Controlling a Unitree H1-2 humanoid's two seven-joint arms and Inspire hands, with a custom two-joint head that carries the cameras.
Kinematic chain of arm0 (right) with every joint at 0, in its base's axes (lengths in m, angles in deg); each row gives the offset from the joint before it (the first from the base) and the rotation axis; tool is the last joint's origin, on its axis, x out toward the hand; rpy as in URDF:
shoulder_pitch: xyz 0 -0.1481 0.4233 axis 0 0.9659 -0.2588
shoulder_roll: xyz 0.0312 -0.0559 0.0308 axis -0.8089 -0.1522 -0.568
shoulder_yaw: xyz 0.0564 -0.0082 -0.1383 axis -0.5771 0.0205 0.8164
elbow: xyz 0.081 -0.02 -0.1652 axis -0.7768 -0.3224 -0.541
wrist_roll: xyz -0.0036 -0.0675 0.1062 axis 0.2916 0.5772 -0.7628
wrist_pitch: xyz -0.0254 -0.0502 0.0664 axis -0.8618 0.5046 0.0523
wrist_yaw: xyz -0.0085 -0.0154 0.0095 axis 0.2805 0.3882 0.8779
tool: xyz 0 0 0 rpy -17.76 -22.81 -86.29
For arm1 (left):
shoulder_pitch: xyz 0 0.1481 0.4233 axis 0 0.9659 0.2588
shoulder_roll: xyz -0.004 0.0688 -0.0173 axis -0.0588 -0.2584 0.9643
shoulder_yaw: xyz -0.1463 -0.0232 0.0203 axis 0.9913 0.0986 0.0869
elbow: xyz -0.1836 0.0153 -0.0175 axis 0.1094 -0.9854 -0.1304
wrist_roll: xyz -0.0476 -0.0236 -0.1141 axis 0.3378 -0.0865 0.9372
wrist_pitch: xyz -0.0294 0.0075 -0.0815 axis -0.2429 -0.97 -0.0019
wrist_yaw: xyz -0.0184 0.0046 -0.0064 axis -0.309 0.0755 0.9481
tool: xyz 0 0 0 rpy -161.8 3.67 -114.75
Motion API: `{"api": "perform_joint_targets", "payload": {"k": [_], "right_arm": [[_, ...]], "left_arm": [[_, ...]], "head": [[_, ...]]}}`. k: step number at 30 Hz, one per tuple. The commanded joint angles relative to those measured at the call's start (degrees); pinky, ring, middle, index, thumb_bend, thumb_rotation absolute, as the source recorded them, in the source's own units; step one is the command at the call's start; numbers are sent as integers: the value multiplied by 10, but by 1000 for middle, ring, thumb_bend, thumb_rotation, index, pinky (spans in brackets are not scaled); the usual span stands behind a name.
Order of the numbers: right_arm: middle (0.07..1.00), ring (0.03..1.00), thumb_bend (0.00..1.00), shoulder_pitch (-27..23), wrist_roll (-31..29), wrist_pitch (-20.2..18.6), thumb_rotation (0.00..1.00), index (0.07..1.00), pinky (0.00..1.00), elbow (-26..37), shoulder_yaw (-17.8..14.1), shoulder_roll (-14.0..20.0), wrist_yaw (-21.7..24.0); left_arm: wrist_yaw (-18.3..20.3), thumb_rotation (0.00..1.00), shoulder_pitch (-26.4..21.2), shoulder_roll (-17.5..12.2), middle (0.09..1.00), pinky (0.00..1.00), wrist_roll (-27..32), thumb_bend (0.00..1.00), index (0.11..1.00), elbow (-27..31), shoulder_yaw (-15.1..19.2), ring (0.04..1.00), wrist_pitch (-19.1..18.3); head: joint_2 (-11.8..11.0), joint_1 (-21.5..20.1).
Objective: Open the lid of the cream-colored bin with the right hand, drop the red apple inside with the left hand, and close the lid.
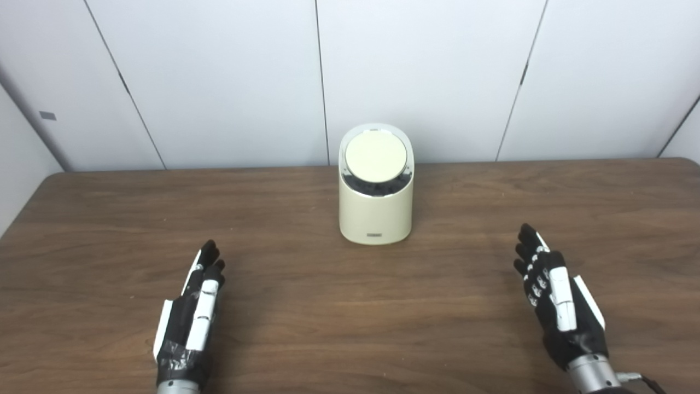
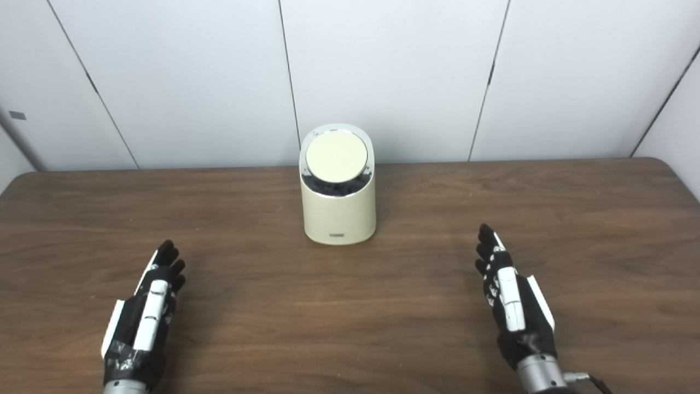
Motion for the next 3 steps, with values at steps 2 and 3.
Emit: {"api": "perform_joint_targets", "payload": {"k": [2,3], "right_arm": [[997,1000,641,-6,7,26,998,973,1000,19,3,2,-8],[997,1000,631,-4,8,24,999,974,1000,22,3,2,-9]], "left_arm": [[3,748,7,-3,979,1000,0,439,985,8,1,974,17],[4,740,7,-5,983,1000,1,441,988,9,1,978,16]], "head": [[3,-5],[5,-11]]}}
